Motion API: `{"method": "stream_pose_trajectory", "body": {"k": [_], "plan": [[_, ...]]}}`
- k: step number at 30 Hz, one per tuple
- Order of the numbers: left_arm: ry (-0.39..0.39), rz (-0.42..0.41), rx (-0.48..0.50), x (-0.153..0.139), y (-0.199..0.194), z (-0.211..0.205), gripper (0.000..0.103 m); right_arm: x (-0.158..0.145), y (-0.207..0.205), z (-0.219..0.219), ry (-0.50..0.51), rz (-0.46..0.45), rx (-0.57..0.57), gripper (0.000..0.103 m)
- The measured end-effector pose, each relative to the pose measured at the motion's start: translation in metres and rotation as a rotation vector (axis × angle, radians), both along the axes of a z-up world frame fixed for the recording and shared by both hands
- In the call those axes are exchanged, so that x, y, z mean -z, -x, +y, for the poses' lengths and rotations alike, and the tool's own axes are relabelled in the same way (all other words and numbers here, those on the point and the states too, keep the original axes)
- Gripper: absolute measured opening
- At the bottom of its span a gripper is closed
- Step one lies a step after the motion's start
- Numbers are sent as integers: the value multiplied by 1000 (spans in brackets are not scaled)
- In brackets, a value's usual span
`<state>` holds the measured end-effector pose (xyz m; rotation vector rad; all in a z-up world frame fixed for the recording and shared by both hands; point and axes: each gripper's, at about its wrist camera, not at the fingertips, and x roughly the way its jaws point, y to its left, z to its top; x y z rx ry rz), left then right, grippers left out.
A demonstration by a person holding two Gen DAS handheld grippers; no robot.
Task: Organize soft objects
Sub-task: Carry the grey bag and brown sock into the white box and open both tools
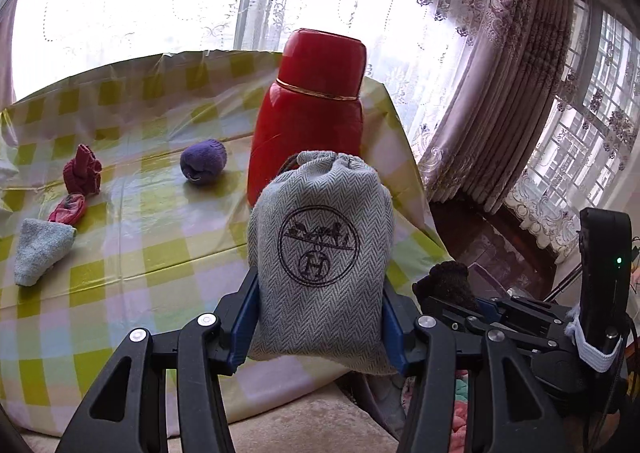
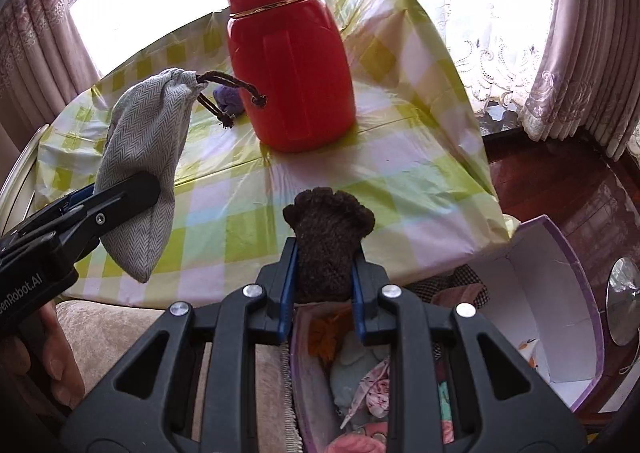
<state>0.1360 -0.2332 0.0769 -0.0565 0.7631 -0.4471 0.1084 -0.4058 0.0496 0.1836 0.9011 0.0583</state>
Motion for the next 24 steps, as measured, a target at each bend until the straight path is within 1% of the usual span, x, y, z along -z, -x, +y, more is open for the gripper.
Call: {"method": "stream_pose_trajectory", "body": {"k": [5,11,21,24], "plan": [[-8,-18,102,-7,7,-48,54,-2,17,-47,9,-2,90,27],[-13,-33,203,-15,9,-101,54,-4,35,-89,6,-9,180,27],[-30,-52,376,-20,25,-183,54,-7,57,-143,-6,-20,306,27],[-12,-34,431,-18,26,-202,57,-6,61,-153,-9,-22,333,27]]}}
